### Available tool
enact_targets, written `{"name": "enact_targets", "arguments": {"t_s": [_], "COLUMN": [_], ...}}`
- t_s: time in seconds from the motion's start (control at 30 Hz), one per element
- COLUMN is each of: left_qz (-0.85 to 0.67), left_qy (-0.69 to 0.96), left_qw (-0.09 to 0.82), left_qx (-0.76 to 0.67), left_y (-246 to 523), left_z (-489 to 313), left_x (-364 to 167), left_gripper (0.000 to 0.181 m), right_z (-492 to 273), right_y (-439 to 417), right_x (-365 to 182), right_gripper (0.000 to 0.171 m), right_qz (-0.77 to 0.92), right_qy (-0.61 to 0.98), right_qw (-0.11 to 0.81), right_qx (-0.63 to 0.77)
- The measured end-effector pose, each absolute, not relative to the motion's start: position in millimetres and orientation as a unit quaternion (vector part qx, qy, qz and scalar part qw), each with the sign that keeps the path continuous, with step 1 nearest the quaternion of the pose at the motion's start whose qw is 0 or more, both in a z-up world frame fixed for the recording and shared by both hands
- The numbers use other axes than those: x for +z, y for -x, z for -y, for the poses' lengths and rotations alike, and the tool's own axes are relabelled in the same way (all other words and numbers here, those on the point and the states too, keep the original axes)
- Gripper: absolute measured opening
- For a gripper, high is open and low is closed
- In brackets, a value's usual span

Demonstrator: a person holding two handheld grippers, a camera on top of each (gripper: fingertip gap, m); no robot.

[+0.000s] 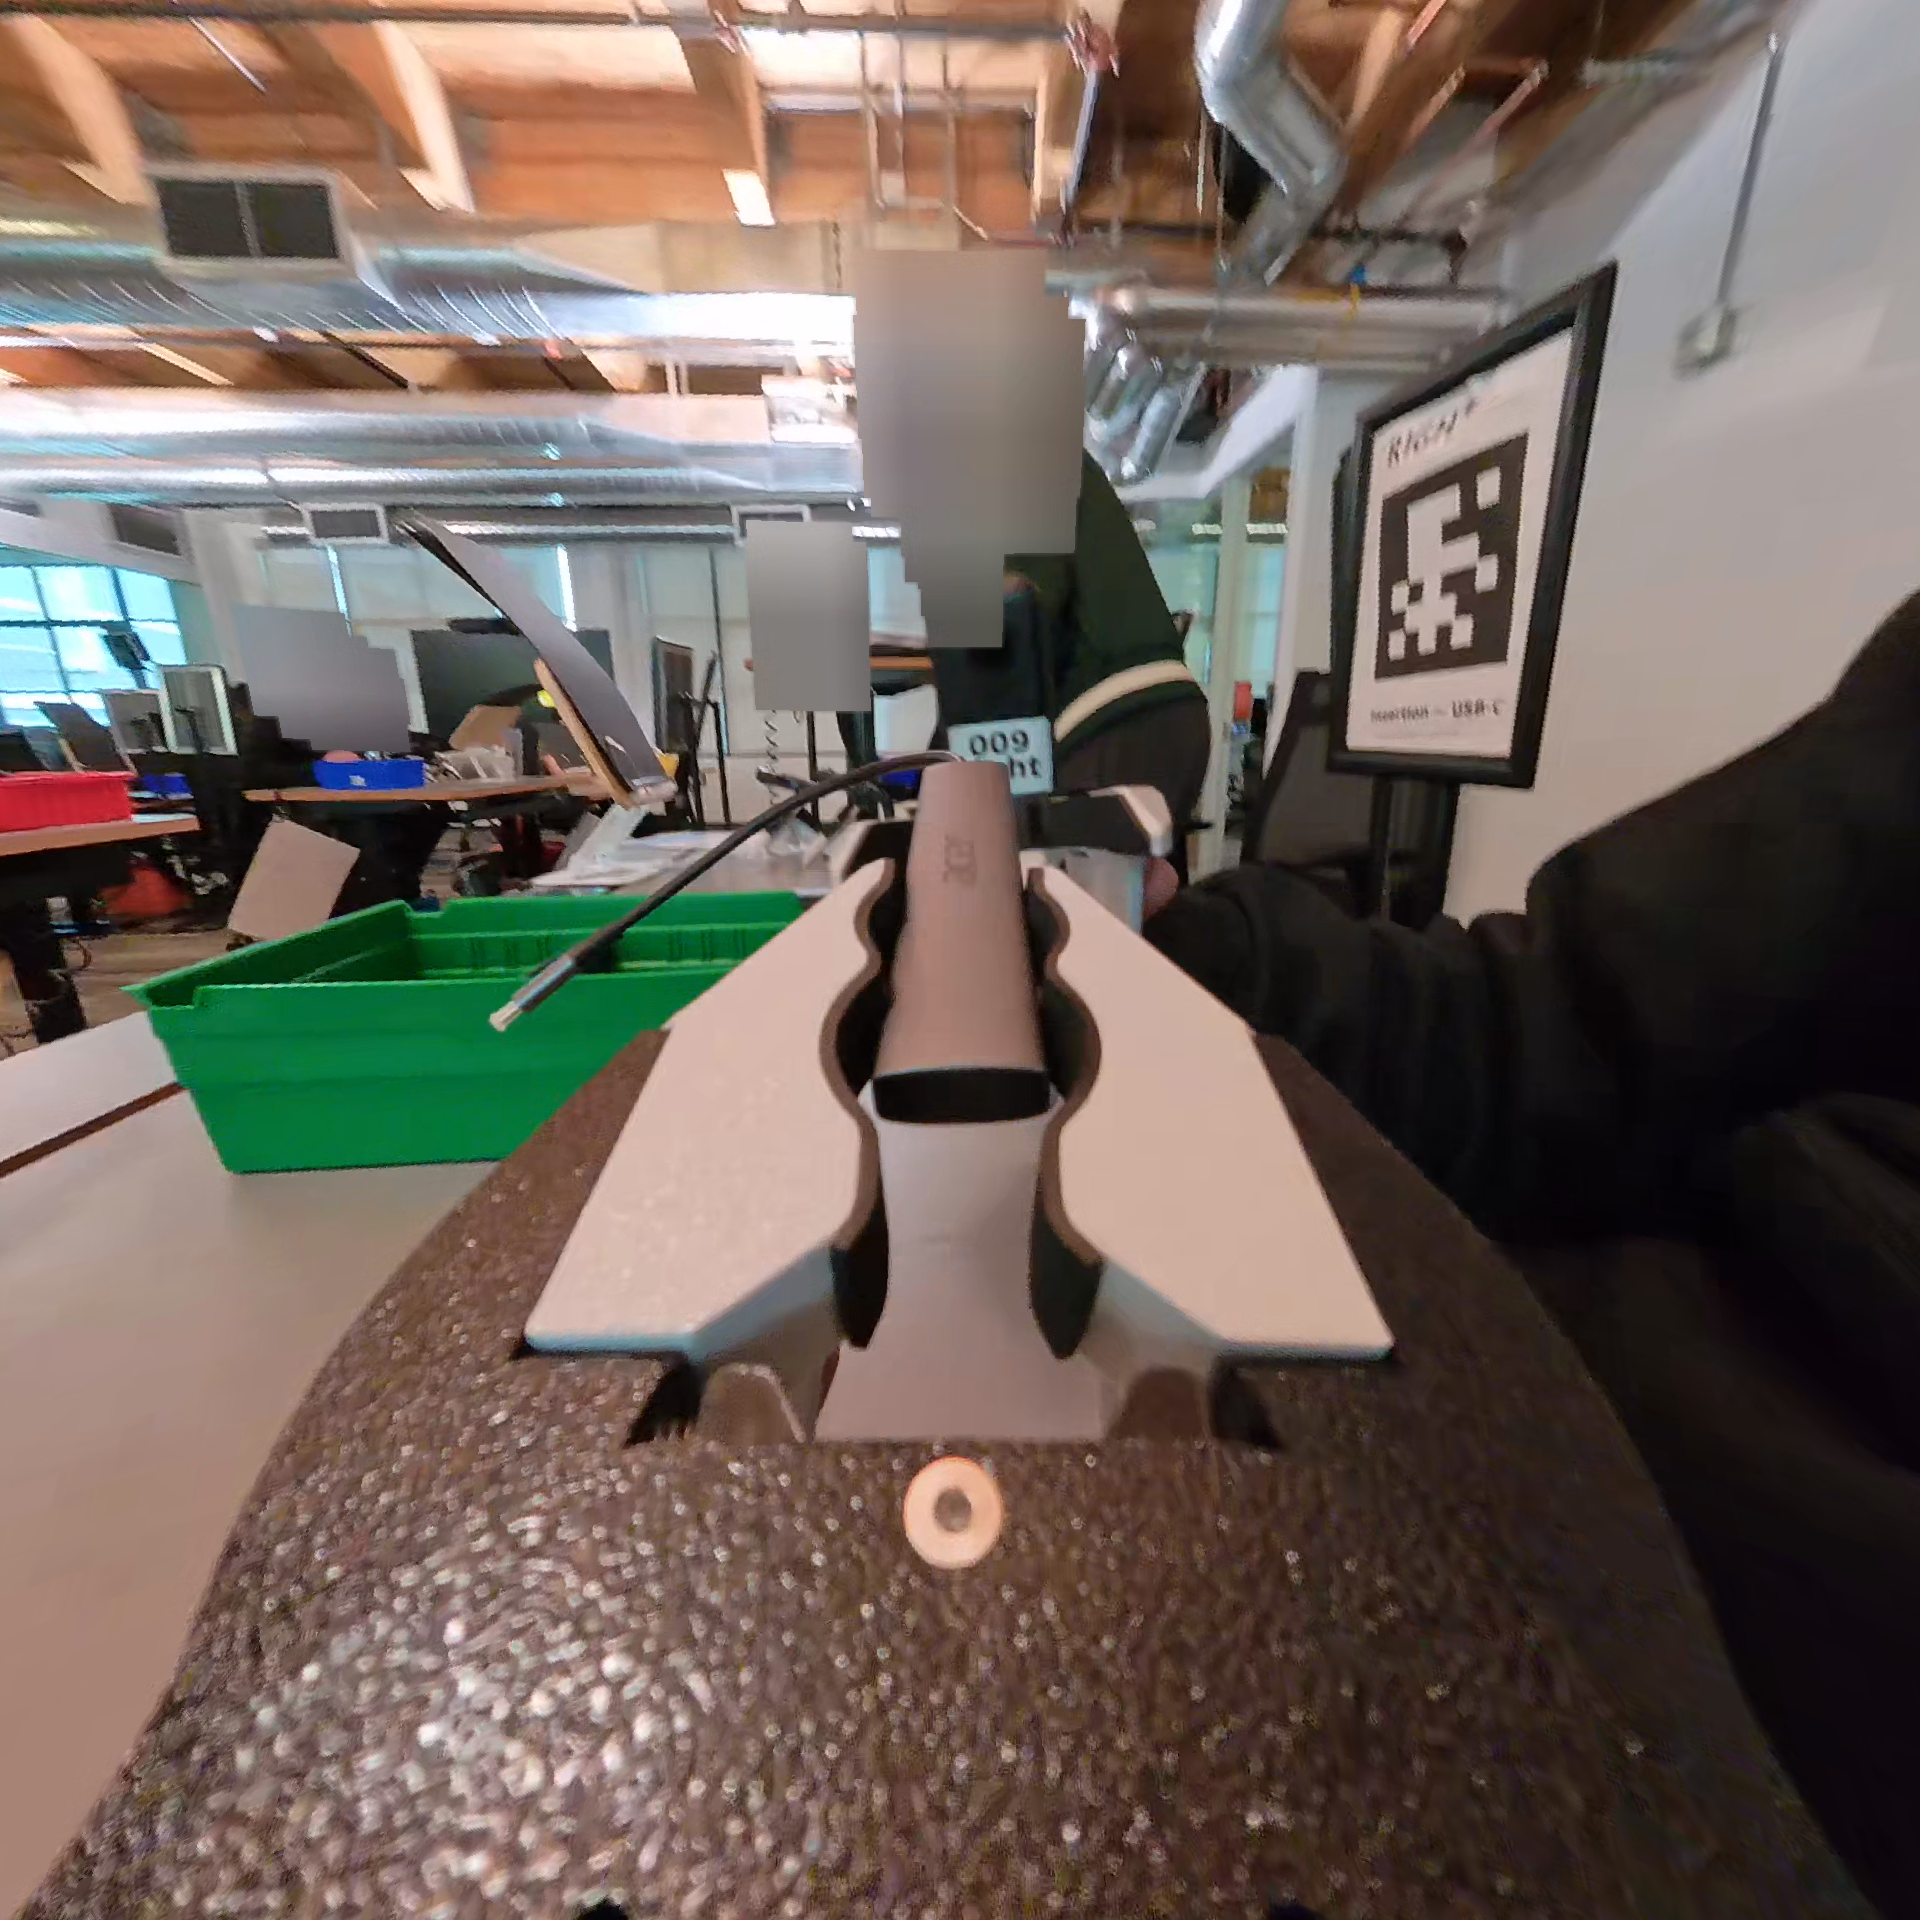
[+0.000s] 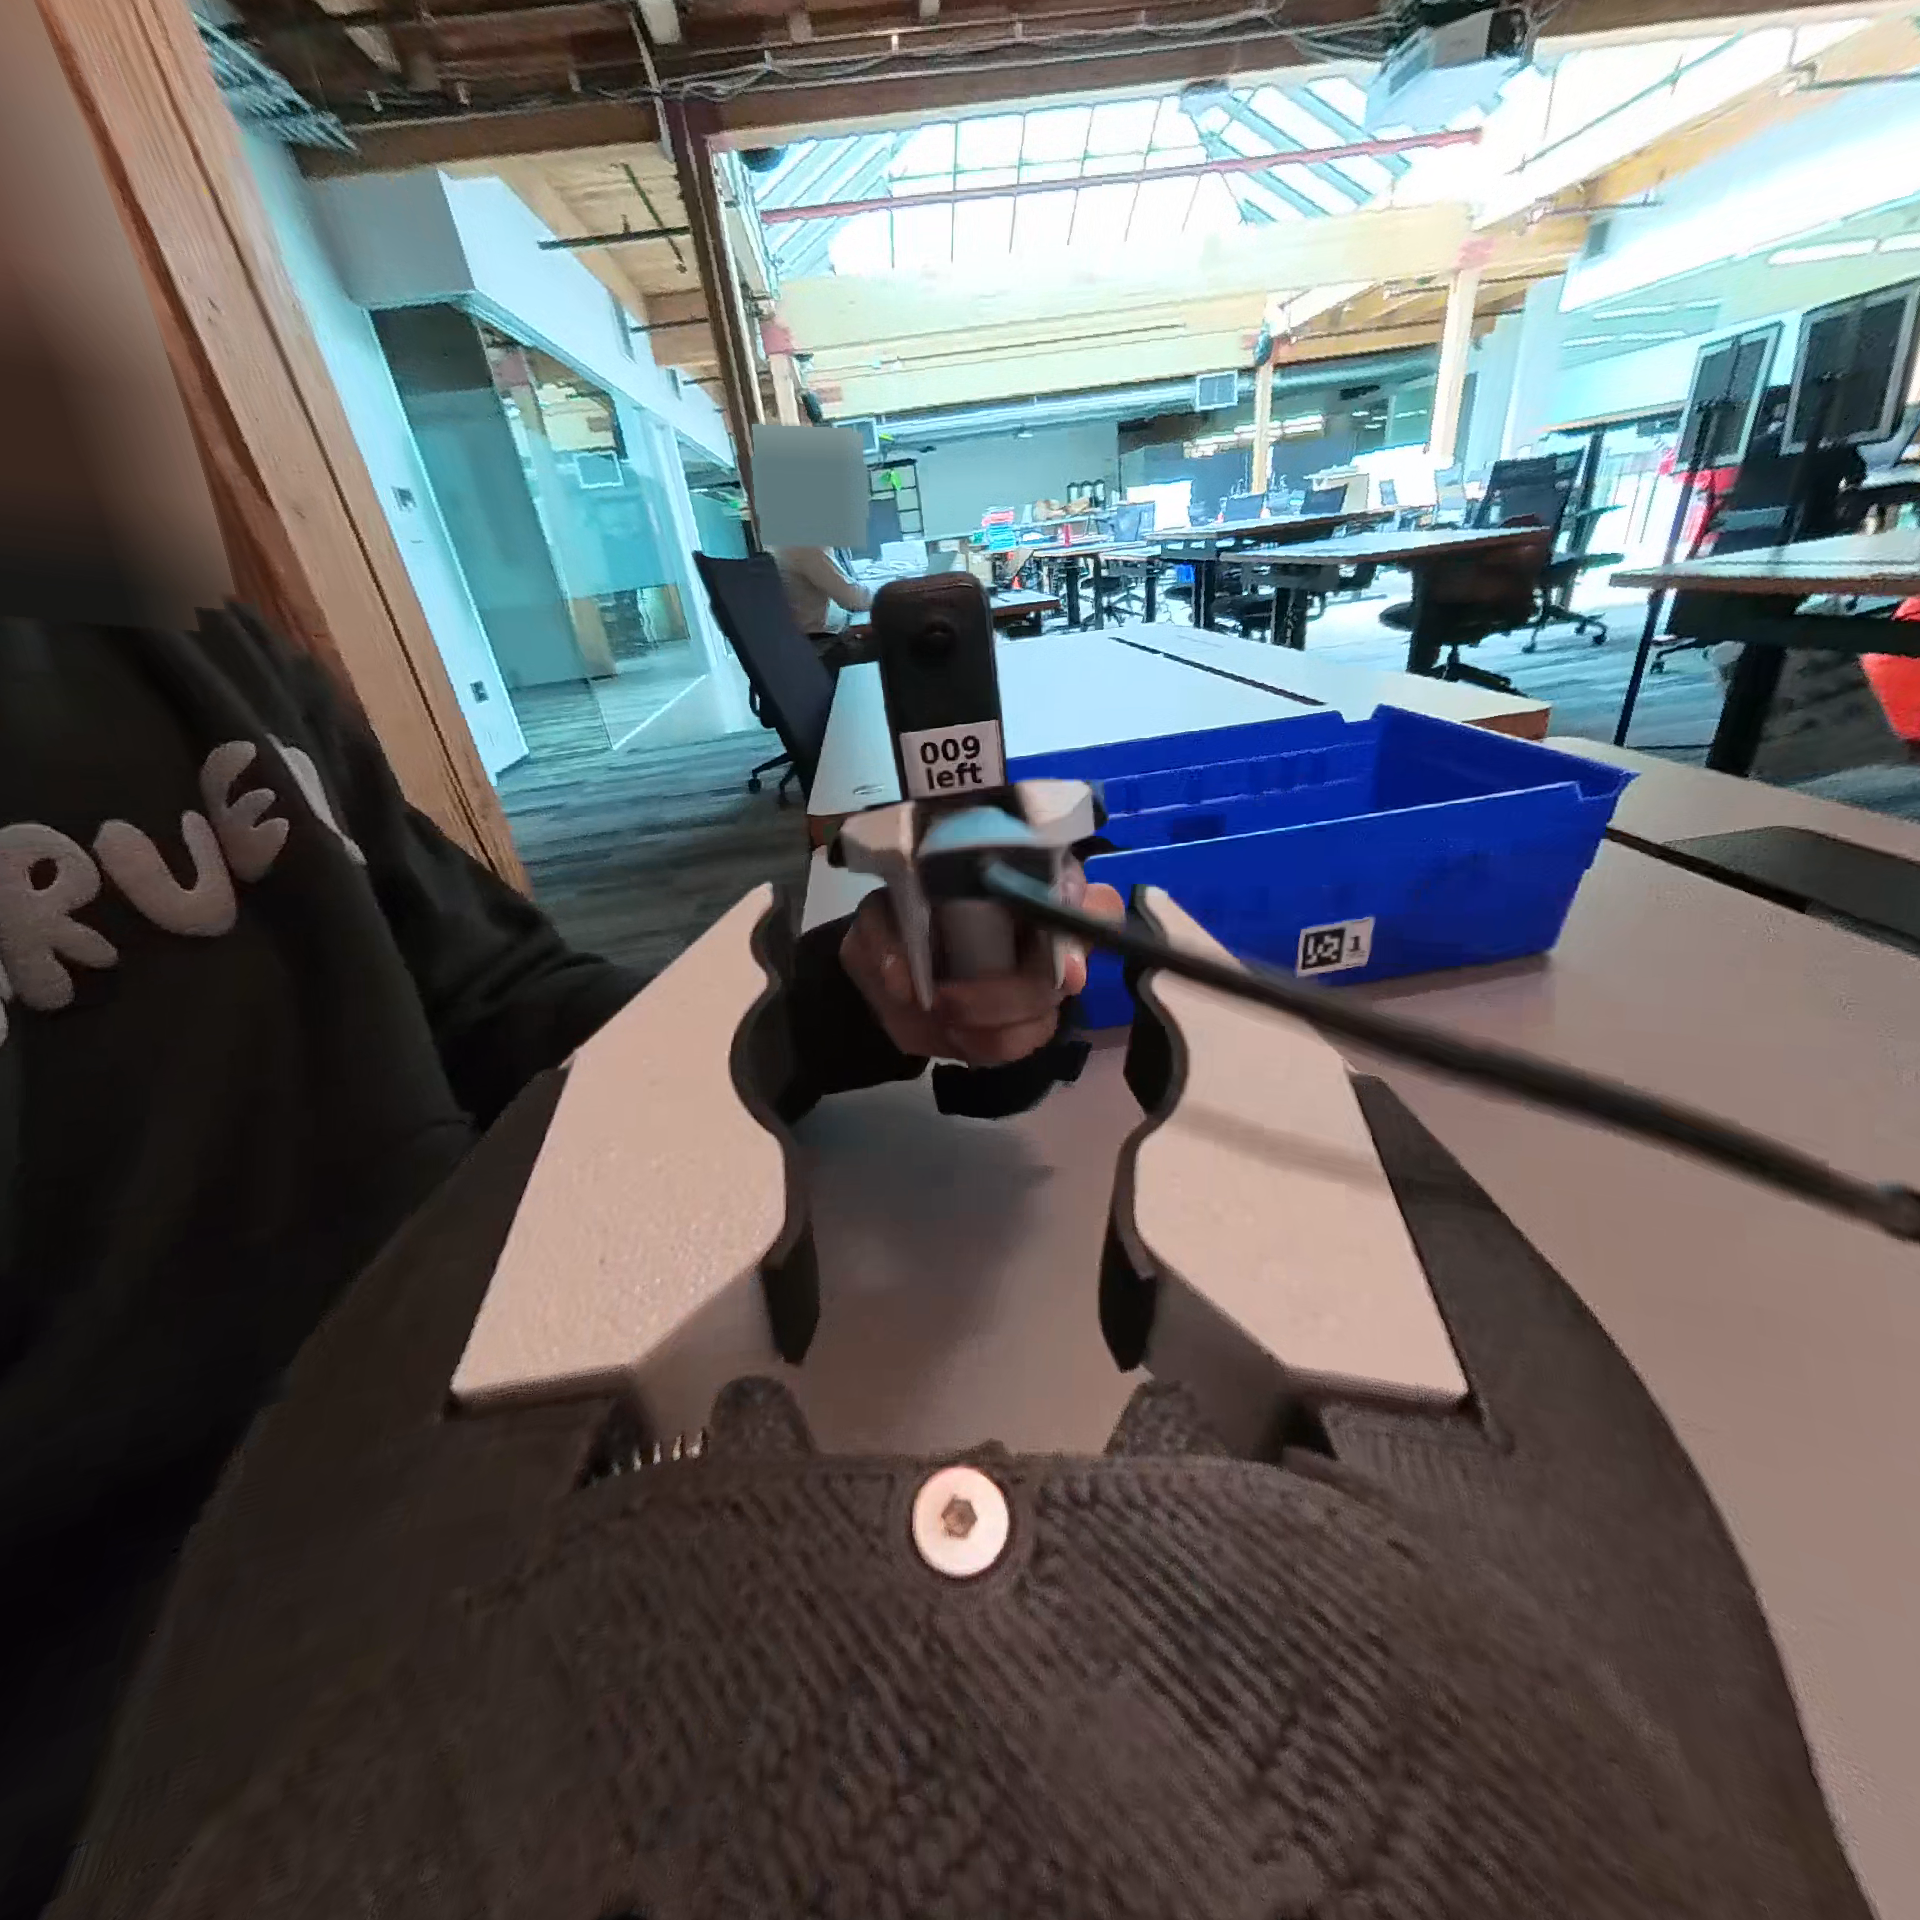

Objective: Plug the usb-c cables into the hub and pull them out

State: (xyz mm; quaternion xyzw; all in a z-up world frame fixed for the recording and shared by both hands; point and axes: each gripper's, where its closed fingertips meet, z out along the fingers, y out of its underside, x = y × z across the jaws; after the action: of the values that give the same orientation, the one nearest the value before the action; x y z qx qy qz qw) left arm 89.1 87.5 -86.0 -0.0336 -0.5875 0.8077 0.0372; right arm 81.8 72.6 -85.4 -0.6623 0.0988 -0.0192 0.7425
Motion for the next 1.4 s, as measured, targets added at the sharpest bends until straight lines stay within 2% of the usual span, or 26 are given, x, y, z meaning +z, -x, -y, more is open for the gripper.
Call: {"name": "enact_targets", "arguments": {"t_s": [0.07,0.2,0.5,0.53,0.6,0.67,0.77,0.9,0.97,1.13,1.23,1.4], "left_qz": [0.601,0.609,0.617,0.614,0.598,0.599,0.61,0.613,0.623,0.656,0.668,0.666], "left_qy": [0.044,0.044,0.03,0.008,-0.035,-0.056,-0.085,-0.101,-0.099,-0.091,-0.083,-0.085], "left_qw": [0.041,0.045,0.041,0.028,-0.008,-0.035,-0.056,-0.057,-0.047,-0.047,-0.041,-0.028], "left_qx": [0.797,0.791,0.785,0.789,0.801,0.798,0.786,0.782,0.774,0.748,0.739,0.74], "left_y": [-85.6,-85.3,-89.4,-96.4,-111.7,-122.0,-136.0,-142.2,-140.2,-136.8,-133.8,-133.9], "left_z": [-83.1,-78.0,-72.9,-71.7,-74.4,-78.9,-84.4,-84.8,-80.6,-71.0,-67.8,-69.0], "left_x": [-92.1,-97.7,-103.3,-102.2,-97.7,-98.8,-104.3,-107.2,-111.8,-123.6,-127.9,-129.5], "left_gripper": [0.022,0.022,0.023,0.028,0.057,0.066,0.074,0.071,0.07,0.068,0.067,0.065], "right_z": [-73.8,-74.8,-69.3,-65.6,-49.6,-20.9,45.9,146.0,181.4,232.9,246.8,270.2], "right_y": [-86.6,-84.2,-89.1,-93.0,-109.3,-135.5,-191.9,-263.7,-294.2,-335.5,-345.2,-347.8], "right_x": [-84.0,-89.0,-96.6,-95.7,-92.2,-79.3,-59.9,-64.5,-80.6,-146.3,-174.1,-203.1], "right_gripper": [0.055,0.023,0.022,0.022,0.022,0.022,0.022,0.022,0.023,0.022,0.023,0.022], "right_qz": [-0.11,-0.102,-0.097,-0.098,-0.12,-0.16,-0.253,-0.324,-0.317,-0.229,-0.203,-0.212], "right_qy": [0.65,0.657,0.703,0.71,0.727,0.734,0.752,0.797,0.825,0.898,0.909,0.911], "right_qw": [0.752,0.747,0.704,0.696,0.669,0.638,0.515,0.225,0.092,-0.163,-0.239,-0.281], "right_qx": [-0.011,0.006,-0.028,-0.047,-0.096,-0.169,-0.325,-0.457,-0.459,-0.339,-0.276,-0.217]}}
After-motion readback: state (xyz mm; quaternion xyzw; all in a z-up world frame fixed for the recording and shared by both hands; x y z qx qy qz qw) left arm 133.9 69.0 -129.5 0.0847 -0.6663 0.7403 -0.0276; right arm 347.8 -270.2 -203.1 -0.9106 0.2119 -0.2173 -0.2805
